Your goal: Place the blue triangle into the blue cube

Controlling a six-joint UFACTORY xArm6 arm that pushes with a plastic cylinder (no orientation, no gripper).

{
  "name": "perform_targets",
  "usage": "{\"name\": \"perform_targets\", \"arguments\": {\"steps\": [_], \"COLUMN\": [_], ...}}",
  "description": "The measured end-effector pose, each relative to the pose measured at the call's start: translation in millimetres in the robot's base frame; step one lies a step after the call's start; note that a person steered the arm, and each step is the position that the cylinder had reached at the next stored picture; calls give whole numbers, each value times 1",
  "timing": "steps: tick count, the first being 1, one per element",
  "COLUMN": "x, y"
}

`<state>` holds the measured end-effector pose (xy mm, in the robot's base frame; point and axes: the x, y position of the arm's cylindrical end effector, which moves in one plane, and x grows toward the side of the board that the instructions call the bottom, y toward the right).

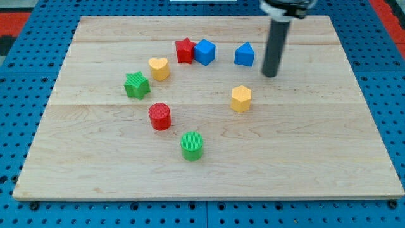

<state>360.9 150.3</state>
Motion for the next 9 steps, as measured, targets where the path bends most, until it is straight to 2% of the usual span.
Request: {"name": "perform_targets", "arguments": {"steps": [1,2,4,7,9], "x": [-35,-47,-45,-45,-45], "y": [14,10,-1,-62,-79]}}
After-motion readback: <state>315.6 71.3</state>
